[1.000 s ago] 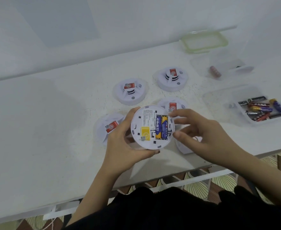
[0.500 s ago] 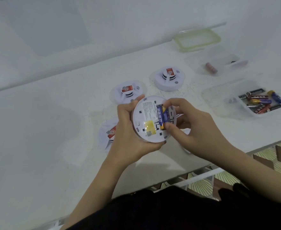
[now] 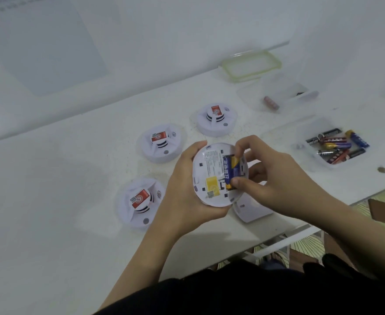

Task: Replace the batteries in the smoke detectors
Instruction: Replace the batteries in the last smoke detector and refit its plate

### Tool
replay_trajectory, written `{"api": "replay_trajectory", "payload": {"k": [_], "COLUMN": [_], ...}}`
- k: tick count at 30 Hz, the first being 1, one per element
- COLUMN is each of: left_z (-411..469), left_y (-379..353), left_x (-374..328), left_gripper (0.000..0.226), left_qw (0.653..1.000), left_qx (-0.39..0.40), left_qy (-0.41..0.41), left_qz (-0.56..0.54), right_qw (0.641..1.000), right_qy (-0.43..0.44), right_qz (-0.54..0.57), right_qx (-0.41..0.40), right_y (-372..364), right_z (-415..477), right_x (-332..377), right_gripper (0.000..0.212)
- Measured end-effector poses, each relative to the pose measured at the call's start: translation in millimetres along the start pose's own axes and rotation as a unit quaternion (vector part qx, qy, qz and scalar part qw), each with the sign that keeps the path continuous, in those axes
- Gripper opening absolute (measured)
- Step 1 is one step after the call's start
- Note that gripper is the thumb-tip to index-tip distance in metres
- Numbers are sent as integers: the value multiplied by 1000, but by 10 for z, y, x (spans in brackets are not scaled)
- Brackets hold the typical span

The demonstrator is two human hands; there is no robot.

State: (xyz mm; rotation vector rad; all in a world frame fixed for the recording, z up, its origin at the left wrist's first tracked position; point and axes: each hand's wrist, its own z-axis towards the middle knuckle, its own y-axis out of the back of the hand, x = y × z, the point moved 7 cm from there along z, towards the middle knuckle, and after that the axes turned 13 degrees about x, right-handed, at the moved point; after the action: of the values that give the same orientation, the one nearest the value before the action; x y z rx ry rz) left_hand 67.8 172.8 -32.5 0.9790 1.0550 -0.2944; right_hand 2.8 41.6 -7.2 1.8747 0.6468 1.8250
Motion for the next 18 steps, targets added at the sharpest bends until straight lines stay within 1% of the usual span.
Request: {"api": "replay_trajectory", "payload": {"k": [2, 4, 6, 8, 9, 11, 13, 16, 18], "left_z": [103, 219, 362, 510, 584, 708, 821, 988, 1065], "left_y": [-62, -129, -217, -322, -382, -499, -563, -667, -754], "left_x": [-63, -145, -249, -310, -325, -337, -418, -516, -517], "left_gripper": [94, 91, 91, 87, 86, 92, 96, 95, 99], "left_qw": [1000, 1000, 999, 999, 999, 999, 998, 997, 997], "left_qx": [-9, -20, -24, -20, -13, -6, -28, -41, -52], "left_qy": [-10, -20, -31, -36, -39, -38, -51, -59, -49], "left_qz": [4, -8, -13, -11, -13, -16, 5, 20, 29], "right_qw": [1000, 1000, 994, 979, 971, 959, 947, 949, 957], "right_qy": [-3, 12, 47, 81, 91, 103, 116, 128, 111], "right_qz": [1, -3, -58, -123, -138, -147, -156, -121, -37], "right_qx": [-1, -20, -75, -144, -172, -219, -256, -262, -264], "right_y": [118, 261, 441, 622, 705, 870, 1027, 1214, 1352], "right_z": [-14, -34, -70, -130, -164, -244, -333, -431, -479], "right_x": [-64, -85, -74, -84, -120, -216, -299, -465, -641], "right_gripper": [34, 29, 23, 19, 18, 17, 17, 16, 17]}}
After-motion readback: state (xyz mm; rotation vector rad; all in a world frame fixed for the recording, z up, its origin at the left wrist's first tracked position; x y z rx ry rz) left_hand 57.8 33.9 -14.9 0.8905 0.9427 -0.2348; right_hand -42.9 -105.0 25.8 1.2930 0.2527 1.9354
